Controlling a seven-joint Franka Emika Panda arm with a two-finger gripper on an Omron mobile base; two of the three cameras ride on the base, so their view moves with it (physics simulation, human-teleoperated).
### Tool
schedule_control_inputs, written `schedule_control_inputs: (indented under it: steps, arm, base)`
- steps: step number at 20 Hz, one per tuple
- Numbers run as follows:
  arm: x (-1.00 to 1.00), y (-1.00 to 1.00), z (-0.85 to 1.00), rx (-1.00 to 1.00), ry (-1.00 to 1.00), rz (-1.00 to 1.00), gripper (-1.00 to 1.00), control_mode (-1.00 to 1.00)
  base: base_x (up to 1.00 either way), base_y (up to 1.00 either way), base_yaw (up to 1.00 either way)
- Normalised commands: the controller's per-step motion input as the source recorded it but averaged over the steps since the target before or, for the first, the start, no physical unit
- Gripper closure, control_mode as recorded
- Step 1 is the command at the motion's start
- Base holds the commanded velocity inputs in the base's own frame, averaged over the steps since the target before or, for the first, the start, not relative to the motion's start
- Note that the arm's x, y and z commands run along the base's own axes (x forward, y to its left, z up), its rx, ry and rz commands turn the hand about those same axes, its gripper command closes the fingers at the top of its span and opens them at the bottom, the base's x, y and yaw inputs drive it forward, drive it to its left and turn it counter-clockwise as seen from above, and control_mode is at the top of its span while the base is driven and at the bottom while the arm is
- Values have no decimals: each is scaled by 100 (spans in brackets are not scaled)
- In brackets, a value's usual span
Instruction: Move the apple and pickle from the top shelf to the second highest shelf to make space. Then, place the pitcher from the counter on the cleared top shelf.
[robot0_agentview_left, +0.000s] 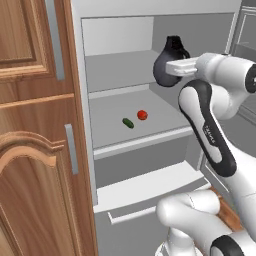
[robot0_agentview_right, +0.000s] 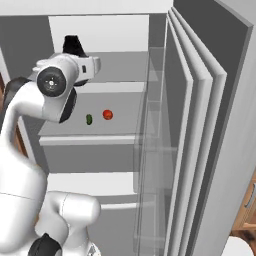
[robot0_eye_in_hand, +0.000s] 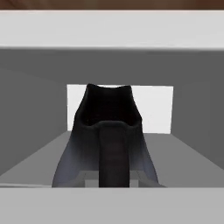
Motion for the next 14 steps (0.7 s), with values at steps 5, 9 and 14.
schedule_control_inputs:
  steps: [5,9,14]
  arm:
    - [60,0,0,0,0,3,100,-100]
    - [69,5,0,0,0,0,100,-100]
    - [66,5,0,0,0,0,100,-100]
  base:
    - [0,0,0]
    - [0,0,0]
    - [0,0,0]
